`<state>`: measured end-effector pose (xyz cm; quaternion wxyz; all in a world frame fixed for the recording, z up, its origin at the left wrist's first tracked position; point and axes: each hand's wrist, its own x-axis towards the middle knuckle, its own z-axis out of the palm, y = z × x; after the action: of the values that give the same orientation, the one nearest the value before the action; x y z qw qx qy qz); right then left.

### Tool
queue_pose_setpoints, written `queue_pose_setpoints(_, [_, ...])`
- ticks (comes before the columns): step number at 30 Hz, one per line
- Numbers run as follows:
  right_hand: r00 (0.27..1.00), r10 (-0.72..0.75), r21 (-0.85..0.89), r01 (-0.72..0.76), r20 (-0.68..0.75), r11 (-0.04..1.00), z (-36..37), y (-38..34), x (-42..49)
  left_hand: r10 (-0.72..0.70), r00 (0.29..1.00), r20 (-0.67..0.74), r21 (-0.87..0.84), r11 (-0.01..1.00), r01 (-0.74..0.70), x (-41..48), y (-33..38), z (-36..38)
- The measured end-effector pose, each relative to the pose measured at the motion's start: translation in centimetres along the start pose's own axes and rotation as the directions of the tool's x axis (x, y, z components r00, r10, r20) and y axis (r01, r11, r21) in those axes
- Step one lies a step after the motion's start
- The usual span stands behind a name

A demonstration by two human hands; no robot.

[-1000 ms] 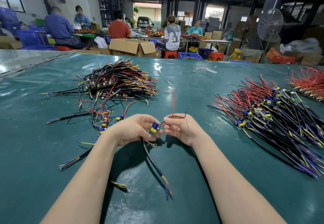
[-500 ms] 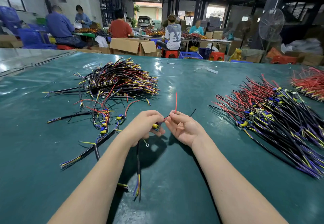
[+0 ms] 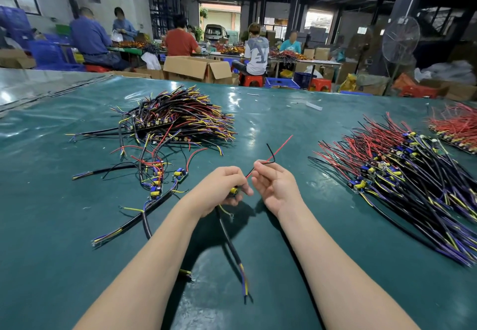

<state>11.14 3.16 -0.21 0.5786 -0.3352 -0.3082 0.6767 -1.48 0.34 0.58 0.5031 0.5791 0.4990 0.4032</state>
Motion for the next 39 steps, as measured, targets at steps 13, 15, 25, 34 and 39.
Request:
queue_pose_setpoints(13, [0.927,-0.216,0.100,0.257,-0.305,0.961,-1.2,-0.8,0.7,-0.009,0.998,0.060,0.252,0.968,-0.006,0.2,-0.8,-0.1])
queue_pose_setpoints(15, [0.924,-0.209,0.106,0.254,-0.319,0.961,-1.3,-0.9,0.7,-0.005,0.998,0.068,0.256,0.967,-0.013,0.2,-0.8,0.0])
queue_pose_setpoints(25, [0.969,-0.057,0.296,0.129,-0.241,0.946,-1.9,-2.0,1.0,0.082,0.997,-0.015,0.151,0.985,-0.079,0.4,-1.2,0.0])
queue_pose_setpoints(34, [0.961,0.150,-0.272,-0.084,0.232,0.959,-0.7,-0.7,0.2,0.027,0.995,-0.096,-0.089,0.995,-0.035,0.6,-1.0,0.0])
queue_pose_setpoints(39, [0.970,0.079,-0.373,0.013,0.231,0.928,-0.7,-0.3,0.2,0.003,0.995,-0.100,-0.065,0.998,-0.009,0.6,-1.0,0.1])
